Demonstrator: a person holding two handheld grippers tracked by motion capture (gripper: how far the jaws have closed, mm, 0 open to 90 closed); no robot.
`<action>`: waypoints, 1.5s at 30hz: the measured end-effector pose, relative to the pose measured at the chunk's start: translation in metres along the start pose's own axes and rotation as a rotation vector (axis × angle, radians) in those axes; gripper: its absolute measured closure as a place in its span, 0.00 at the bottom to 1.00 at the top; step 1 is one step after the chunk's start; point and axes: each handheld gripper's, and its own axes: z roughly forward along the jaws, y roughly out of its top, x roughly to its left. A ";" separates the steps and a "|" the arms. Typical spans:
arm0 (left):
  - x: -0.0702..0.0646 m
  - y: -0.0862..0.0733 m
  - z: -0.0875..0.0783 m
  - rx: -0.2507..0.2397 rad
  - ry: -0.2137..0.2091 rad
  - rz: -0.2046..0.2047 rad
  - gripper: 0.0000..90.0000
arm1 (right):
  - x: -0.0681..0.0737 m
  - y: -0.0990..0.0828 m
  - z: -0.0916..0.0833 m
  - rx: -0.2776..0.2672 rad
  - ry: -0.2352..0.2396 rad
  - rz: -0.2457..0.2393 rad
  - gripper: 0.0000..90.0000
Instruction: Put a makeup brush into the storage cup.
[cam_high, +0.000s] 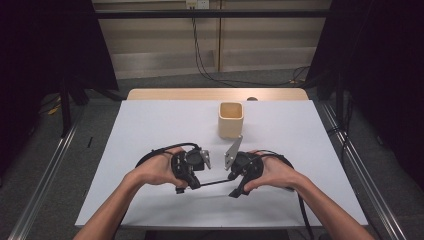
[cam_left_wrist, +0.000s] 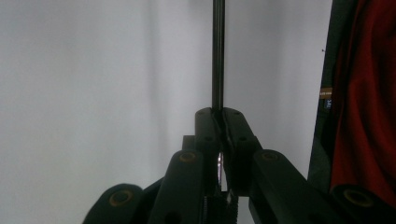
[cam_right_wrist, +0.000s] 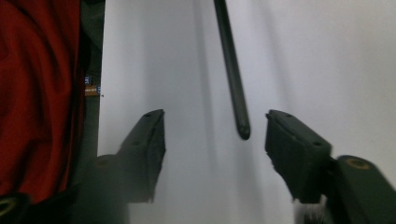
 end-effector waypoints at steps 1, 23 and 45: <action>-0.001 0.000 0.001 -0.006 -0.001 -0.012 0.95 | -0.001 0.001 0.000 0.005 0.008 0.001 0.49; -0.003 0.000 0.010 -0.029 -0.011 0.012 0.95 | 0.001 0.011 0.002 -0.023 0.023 -0.008 0.87; -0.001 -0.003 0.008 -0.099 -0.003 0.006 0.93 | -0.005 0.004 0.001 -0.039 0.053 0.017 0.96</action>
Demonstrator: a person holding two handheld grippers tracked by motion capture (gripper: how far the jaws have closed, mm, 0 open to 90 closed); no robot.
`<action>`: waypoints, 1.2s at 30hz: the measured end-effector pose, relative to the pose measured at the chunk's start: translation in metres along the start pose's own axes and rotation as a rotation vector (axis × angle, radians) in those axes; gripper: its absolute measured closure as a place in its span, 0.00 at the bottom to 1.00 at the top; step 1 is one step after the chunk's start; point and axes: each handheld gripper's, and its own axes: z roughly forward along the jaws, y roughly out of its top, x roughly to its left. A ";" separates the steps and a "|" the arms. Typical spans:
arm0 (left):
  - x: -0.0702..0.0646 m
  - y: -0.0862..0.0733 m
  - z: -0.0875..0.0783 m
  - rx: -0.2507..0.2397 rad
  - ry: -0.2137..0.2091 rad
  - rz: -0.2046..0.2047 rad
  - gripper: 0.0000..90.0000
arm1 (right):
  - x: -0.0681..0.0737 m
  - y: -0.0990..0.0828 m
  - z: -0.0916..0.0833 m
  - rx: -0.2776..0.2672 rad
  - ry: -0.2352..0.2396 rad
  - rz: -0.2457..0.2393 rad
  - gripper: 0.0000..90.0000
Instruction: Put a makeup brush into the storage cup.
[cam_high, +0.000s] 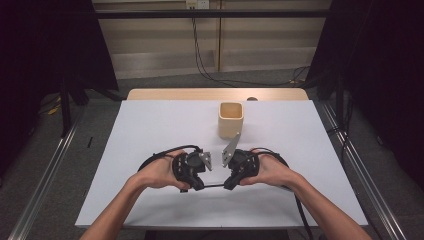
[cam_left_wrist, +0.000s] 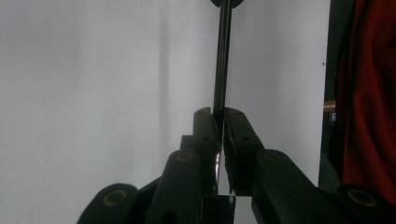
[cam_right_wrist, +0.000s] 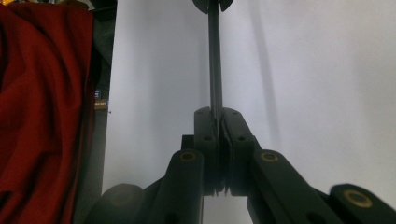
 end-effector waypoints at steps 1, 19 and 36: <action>0.000 -0.001 0.000 -0.012 -0.010 0.002 0.93 | 0.000 0.000 0.000 0.004 0.006 0.007 0.96; 0.005 -0.030 -0.011 -0.220 0.102 -0.135 0.45 | -0.002 -0.010 -0.006 -0.025 -0.017 0.035 0.96; 0.005 -0.058 -0.019 -0.334 0.207 -0.231 0.12 | 0.001 -0.029 -0.015 -0.082 -0.069 0.090 0.96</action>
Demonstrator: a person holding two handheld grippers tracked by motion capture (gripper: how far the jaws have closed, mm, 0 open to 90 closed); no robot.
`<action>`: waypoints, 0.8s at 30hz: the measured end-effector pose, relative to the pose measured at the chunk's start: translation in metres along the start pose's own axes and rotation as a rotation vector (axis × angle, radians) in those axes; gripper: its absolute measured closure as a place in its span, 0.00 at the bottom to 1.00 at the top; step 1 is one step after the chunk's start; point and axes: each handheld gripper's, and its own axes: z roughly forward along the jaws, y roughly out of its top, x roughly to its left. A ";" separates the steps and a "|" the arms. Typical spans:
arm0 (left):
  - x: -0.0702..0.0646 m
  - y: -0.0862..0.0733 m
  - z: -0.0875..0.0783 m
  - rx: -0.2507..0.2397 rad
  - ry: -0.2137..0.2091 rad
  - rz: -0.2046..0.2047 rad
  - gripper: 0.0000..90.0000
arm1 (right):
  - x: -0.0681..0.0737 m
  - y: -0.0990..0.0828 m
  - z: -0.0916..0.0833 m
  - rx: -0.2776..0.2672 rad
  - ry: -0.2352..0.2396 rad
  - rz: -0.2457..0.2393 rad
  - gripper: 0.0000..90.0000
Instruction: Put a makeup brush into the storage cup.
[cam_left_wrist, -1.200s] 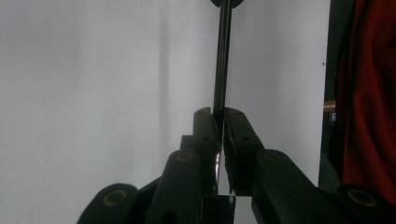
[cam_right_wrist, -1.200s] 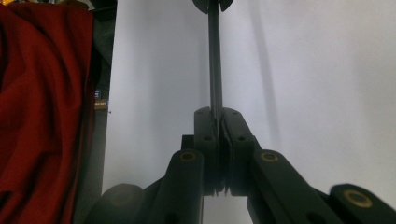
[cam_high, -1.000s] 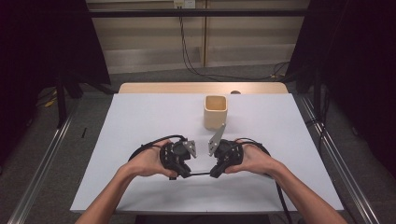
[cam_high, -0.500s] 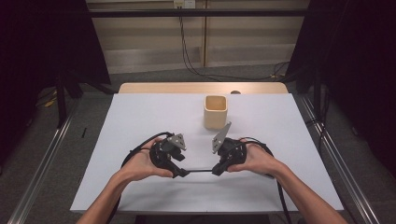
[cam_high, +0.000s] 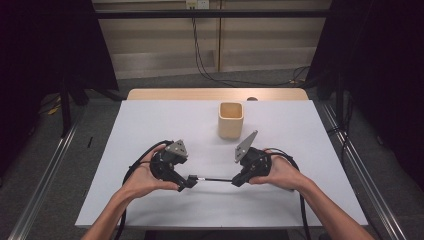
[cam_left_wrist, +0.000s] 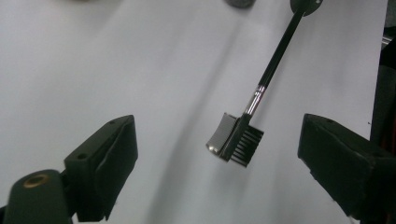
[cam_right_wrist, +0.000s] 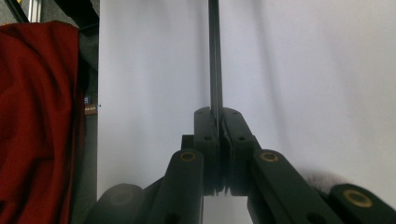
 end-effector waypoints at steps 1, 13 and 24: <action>0.000 -0.002 -0.001 -0.009 0.014 -0.005 0.12 | 0.000 -0.002 0.000 -0.003 0.002 0.000 0.96; 0.003 -0.022 -0.014 -0.073 0.054 -0.091 0.08 | 0.000 -0.014 -0.009 -0.042 -0.037 0.059 0.96; -0.006 -0.040 -0.025 -0.160 0.118 -0.093 0.04 | 0.001 -0.025 -0.005 -0.108 -0.107 0.155 0.96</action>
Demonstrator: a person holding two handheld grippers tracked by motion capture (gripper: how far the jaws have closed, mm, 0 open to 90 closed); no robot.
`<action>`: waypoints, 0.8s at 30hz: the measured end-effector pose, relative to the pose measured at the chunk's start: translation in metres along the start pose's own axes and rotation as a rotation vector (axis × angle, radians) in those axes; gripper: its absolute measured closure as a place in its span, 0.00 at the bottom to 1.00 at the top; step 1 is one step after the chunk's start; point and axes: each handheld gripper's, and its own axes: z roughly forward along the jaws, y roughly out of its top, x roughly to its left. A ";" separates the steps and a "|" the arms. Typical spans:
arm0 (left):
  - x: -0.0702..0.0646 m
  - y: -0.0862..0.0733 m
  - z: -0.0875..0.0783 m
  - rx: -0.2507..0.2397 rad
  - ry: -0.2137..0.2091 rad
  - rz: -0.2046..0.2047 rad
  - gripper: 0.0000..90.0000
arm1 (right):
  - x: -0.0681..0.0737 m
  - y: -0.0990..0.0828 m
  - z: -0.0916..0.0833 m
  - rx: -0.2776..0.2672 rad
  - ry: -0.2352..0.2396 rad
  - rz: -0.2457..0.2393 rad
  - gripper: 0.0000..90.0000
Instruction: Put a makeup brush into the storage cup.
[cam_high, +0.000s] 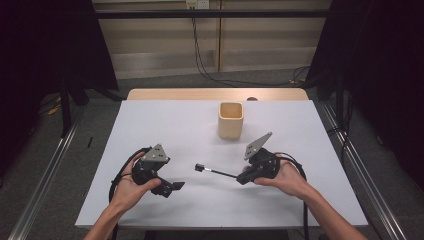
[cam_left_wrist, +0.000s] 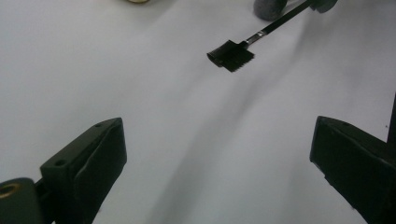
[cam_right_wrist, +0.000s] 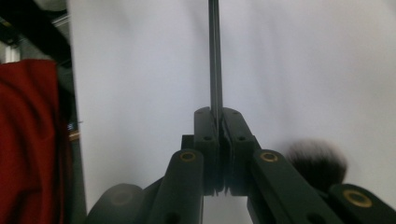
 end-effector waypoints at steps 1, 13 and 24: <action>0.000 -0.001 -0.001 -0.011 0.011 -0.007 0.04 | 0.000 -0.002 0.000 -0.003 -0.010 0.017 0.96; -0.010 -0.025 0.002 -0.028 0.056 -0.061 0.04 | 0.004 -0.014 0.000 -0.192 -0.026 0.084 0.96; -0.009 -0.023 -0.002 -0.092 0.073 -0.079 0.04 | 0.008 -0.023 0.007 -0.331 -0.033 0.087 0.96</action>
